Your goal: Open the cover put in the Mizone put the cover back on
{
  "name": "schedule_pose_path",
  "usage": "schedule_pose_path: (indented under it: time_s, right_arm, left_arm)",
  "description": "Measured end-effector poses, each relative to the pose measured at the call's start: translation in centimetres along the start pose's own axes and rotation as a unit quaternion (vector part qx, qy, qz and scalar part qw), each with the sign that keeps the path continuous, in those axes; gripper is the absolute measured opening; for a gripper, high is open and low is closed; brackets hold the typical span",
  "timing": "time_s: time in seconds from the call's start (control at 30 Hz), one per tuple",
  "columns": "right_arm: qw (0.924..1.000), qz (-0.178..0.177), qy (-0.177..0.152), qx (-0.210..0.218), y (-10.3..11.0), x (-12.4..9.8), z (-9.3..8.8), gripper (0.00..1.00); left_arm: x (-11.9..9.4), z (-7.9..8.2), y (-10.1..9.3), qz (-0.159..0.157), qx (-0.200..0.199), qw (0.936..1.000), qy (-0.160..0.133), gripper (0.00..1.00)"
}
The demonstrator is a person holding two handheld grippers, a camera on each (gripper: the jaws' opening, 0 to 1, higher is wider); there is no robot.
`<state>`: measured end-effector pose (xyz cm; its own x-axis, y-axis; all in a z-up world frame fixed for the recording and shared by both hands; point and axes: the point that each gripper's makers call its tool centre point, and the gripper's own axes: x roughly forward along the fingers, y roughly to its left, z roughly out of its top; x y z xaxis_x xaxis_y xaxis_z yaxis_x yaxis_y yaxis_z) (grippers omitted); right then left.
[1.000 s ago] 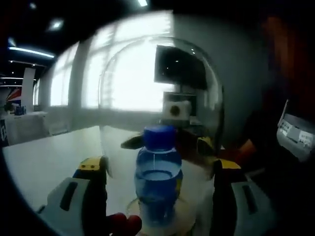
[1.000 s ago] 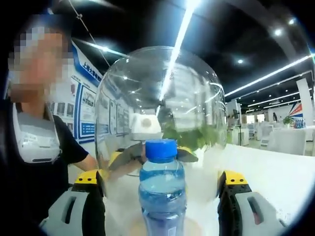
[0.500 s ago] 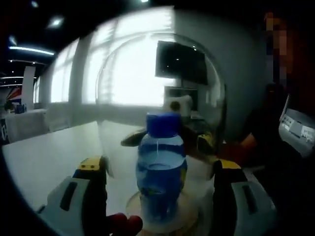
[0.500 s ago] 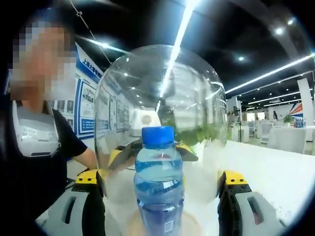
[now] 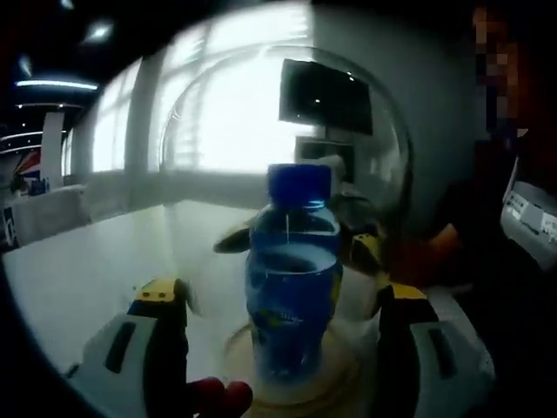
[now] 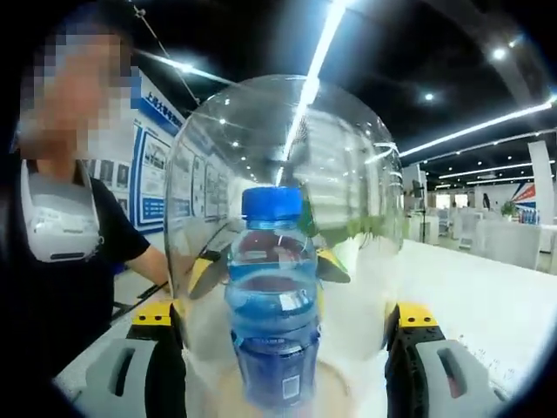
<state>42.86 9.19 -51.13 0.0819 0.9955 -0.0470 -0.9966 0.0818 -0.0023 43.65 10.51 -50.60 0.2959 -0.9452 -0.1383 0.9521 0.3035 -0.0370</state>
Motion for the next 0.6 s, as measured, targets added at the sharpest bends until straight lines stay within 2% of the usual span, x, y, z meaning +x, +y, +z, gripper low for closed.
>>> schedule_pose_path:
  time_s: [0.27, 0.6]
  right_arm:
    - [1.0000, 0.001, -0.001, -0.001, -0.10, -0.08, -0.34, 0.90]
    - [0.9999, 0.001, -0.017, -0.002, -0.10, -0.14, -0.15, 0.90]
  left_arm:
    - [0.19, 0.10, 0.41, 0.003, 0.006, 1.0000, 0.002, 0.77]
    - [-0.07, 0.12, 0.52, 0.005, 0.006, 1.0000, -0.003, 0.77]
